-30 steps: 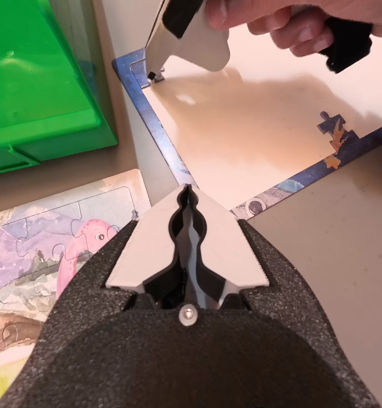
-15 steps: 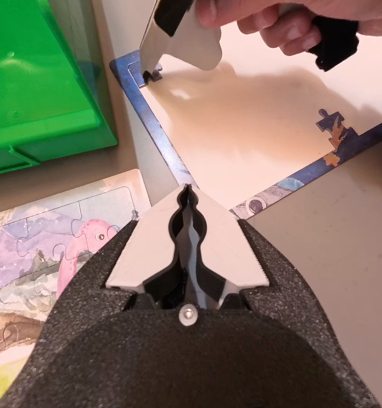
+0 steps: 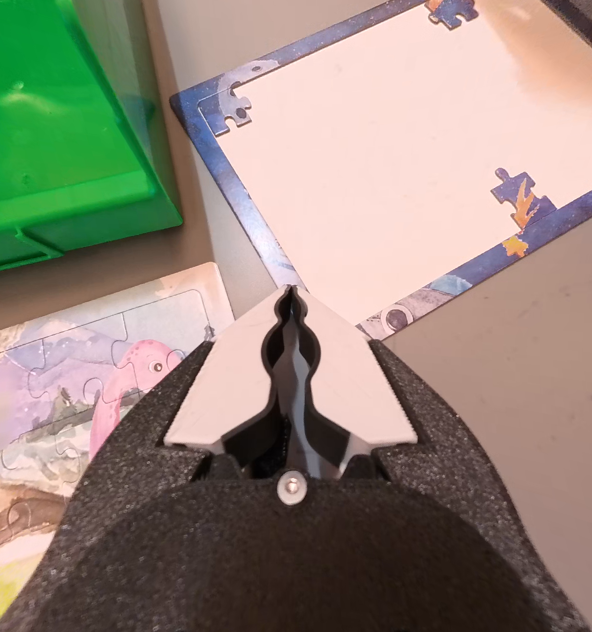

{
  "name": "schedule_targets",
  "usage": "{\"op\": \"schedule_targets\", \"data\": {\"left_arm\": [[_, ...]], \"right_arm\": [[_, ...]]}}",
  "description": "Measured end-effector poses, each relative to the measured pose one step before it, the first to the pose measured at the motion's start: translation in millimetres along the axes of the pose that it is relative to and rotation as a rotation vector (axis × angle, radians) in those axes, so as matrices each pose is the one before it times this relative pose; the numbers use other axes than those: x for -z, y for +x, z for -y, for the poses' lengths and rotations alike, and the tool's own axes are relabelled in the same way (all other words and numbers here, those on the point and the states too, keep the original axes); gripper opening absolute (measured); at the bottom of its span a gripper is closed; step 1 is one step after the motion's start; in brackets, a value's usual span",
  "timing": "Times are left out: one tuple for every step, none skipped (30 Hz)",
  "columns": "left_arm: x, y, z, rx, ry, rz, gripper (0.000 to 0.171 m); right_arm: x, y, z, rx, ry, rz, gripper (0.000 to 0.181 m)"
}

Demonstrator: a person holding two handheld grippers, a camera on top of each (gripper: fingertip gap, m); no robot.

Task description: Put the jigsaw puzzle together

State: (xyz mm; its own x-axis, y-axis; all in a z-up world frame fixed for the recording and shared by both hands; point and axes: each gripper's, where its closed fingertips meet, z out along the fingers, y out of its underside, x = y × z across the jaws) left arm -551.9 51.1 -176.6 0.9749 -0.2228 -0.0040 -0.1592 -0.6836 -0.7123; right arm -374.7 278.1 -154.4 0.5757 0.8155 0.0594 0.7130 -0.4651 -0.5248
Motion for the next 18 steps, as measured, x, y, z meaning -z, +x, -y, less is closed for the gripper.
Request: {"op": "schedule_targets", "data": {"left_arm": [[-0.03, 0.01, 0.00, -0.0009, -0.00044, 0.0023, 0.000], [0.03, 0.04, -0.06, -0.0013, -0.00051, 0.0027, 0.000], [-0.04, -0.07, 0.00, -0.0017, -0.00070, 0.0038, 0.000], [0.05, 0.04, 0.05, -0.0038, -0.00095, 0.0056, 0.000], [-0.08, -0.04, 0.02, -0.0060, -0.00155, 0.0070, 0.000], [0.08, -0.05, 0.01, -0.0068, -0.00186, 0.0075, 0.000], [-0.11, 0.03, -0.01, -0.0074, -0.00121, 0.0074, 0.000], [-0.01, -0.03, 0.04, -0.0062, -0.00101, 0.0063, 0.000], [0.06, 0.07, -0.06, -0.0042, -0.00137, 0.0045, 0.000], [-0.02, 0.01, 0.10, -0.0016, -0.00163, 0.0030, 0.000], [0.12, 0.26, 0.04, 0.0005, -0.00240, 0.0015, 0.000], [0.24, 0.81, -0.14, 0.0009, -0.00332, -0.0014, 0.000], [0.28, 1.34, -0.01, -0.0005, -0.00361, -0.0025, 0.000], [0.10, 1.52, 0.00, -0.0028, -0.00293, -0.0005, 0.000], [0.20, 1.41, 0.08, -0.0031, -0.00254, 0.0009, 0.000], [0.15, 1.48, -0.09, -0.0013, -0.00334, -0.0009, 0.000], [0.36, 1.64, -0.15, -0.0016, -0.00313, -0.0026, 0.000], [0.21, 1.05, -0.08, -0.0036, -0.00219, 0.0007, 0.000]], "right_arm": [[2.08, 8.43, -6.10, -0.0025, 0.0115, -0.0463, 0.000], [1.27, 6.23, -6.23, -0.0102, 0.0033, -0.0313, 0.000], [-0.06, 1.65, -6.18, -0.0192, -0.0018, -0.0003, 0.000], [-1.21, 2.07, -7.19, -0.0168, -0.0129, -0.0044, 0.000], [-2.07, 2.00, -7.06, -0.0001, -0.0170, -0.0105, 0.000], [-2.39, 1.32, -6.64, 0.0087, -0.0164, -0.0119, 0.000], [-1.14, 0.97, -4.02, 0.0116, -0.0024, -0.0130, 0.000], [1.60, -0.34, -1.46, 0.0012, 0.0109, -0.0084, 0.000], [1.39, -0.26, -2.66, 0.0073, -0.0008, -0.0102, 0.000], [1.99, -0.22, -3.22, 0.0178, -0.0020, -0.0136, 0.000], [2.21, -0.55, -3.51, 0.0146, -0.0001, -0.0156, 0.000], [2.65, -0.53, -4.22, 0.0127, -0.0004, -0.0149, 0.000], [3.20, -0.53, -4.93, 0.0065, -0.0033, -0.0115, 0.000], [2.92, -0.29, -4.95, -0.0038, -0.0024, -0.0074, 0.000], [2.79, -0.21, -4.67, -0.0112, 0.0003, -0.0030, 0.000], [2.65, -0.16, -4.40, -0.0142, 0.0003, 0.0015, 0.000], [2.49, -0.01, -4.22, -0.0172, -0.0016, 0.0037, 0.000], [2.04, -0.19, -3.55, -0.0146, -0.0003, 0.0058, 0.000]]}}
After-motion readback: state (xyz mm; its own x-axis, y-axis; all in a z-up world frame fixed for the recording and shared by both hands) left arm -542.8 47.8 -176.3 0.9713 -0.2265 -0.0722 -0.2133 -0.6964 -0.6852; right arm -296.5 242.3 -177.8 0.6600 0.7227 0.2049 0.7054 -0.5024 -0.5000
